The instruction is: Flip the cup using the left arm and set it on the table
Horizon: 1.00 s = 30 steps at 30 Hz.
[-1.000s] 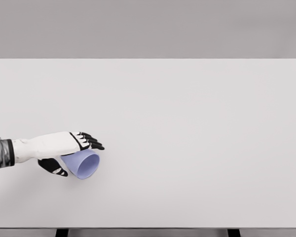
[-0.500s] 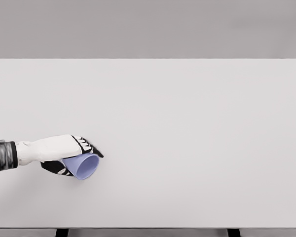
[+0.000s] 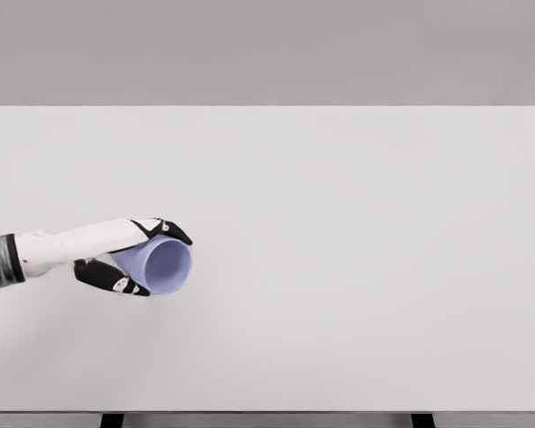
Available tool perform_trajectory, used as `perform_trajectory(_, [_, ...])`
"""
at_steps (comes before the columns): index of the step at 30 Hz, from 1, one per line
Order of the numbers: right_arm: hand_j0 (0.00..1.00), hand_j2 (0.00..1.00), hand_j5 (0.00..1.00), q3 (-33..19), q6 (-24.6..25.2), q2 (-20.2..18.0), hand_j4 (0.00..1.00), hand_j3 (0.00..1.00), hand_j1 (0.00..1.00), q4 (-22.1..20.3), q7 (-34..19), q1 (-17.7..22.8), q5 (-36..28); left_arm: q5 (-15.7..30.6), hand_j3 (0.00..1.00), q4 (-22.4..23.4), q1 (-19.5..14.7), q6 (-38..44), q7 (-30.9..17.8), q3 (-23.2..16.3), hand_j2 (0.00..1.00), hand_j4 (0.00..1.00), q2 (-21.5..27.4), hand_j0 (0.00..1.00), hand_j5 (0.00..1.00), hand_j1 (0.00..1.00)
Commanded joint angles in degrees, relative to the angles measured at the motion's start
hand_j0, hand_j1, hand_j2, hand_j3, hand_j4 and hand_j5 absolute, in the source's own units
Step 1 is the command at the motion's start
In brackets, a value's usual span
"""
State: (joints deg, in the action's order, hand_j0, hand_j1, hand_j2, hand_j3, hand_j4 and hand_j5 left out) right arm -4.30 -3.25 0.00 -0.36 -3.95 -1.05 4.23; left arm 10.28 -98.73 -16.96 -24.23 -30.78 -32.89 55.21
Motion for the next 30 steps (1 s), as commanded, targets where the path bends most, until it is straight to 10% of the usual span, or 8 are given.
perform_trajectory(1, [1.00, 1.00, 1.00, 0.0, 0.0, 0.0, 1.00, 1.00, 1.00, 0.0, 0.0, 0.0, 0.0, 9.8, 0.36, 1.1, 0.0, 0.5, -0.2, 0.0, 0.36, 0.36, 0.2, 0.36, 0.36, 0.36])
perform_trajectory(5, [1.00, 1.00, 1.00, 0.0, 0.0, 0.0, 1.00, 1.00, 1.00, 0.0, 0.0, 0.0, 0.0, 29.3, 0.36, 5.7, -1.8, 2.0, -4.2, 0.0, 0.36, 0.36, -3.1, 0.36, 0.36, 0.36])
perform_trajectory(9, [1.00, 1.00, 1.00, 0.0, 0.0, 0.0, 1.00, 1.00, 1.00, 0.0, 0.0, 0.0, 0.0, 35.6, 0.36, 14.3, -7.6, 12.2, -4.2, 0.3, 0.36, 0.36, -13.0, 0.36, 0.36, 0.36])
perform_trajectory(20, [1.00, 1.00, 1.00, 0.0, 0.0, 0.0, 1.00, 1.00, 1.00, 0.0, 0.0, 0.0, 0.0, 36.7, 0.37, 25.3, -11.5, 23.9, -4.2, 1.7, 0.37, 0.37, -24.2, 0.37, 0.37, 0.37])
perform_trajectory(30, [1.00, 1.00, 1.00, 0.0, 0.0, 0.0, 1.00, 1.00, 1.00, 0.0, 0.0, 0.0, 0.0, 36.3, 0.38, 26.1, -11.2, 26.1, -4.2, 2.5, 0.38, 0.38, -26.3, 0.38, 0.38, 0.38])
